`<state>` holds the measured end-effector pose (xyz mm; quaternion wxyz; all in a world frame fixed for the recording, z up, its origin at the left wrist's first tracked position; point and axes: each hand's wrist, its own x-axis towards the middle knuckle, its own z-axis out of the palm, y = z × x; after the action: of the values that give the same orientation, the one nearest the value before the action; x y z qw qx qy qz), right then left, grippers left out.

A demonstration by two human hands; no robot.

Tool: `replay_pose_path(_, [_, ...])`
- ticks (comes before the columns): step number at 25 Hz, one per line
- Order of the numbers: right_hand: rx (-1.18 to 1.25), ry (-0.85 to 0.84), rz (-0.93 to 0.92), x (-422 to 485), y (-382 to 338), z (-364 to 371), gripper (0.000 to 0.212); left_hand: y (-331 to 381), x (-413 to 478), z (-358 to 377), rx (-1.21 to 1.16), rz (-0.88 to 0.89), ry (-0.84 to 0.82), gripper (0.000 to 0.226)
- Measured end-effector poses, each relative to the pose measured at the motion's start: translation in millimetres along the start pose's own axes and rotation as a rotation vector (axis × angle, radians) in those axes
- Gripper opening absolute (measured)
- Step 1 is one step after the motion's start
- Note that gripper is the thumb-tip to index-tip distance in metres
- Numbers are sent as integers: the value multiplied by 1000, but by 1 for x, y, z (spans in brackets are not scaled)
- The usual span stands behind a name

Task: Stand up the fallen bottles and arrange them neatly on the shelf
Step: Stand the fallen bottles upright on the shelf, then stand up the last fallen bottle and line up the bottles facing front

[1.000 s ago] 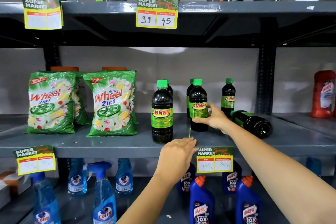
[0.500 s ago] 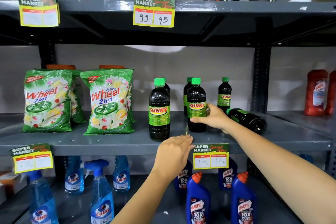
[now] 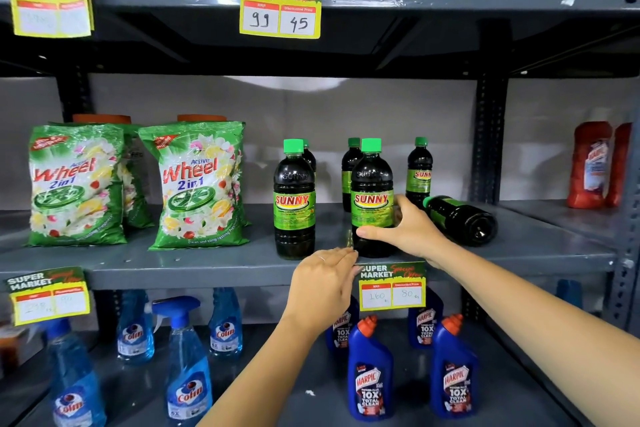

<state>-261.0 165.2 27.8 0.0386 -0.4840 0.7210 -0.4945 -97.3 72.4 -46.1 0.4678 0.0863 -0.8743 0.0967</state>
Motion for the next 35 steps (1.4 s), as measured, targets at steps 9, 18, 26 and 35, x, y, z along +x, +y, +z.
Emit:
replay_pose_path(9, [230, 503, -159, 6, 2, -77, 33, 4, 1, 0, 3, 28, 254, 25])
replay_pose_path(18, [-102, -31, 536, 46, 71, -142, 52, 93, 76, 36, -62, -82, -323, 40])
replay_pose_path(26, [94, 149, 394, 41, 65, -126, 53, 95, 70, 59, -44, -111, -320, 42])
replay_pose_path(35, [-155, 315, -35, 48, 92, -100, 75, 97, 68, 58, -48, -99, -245, 42])
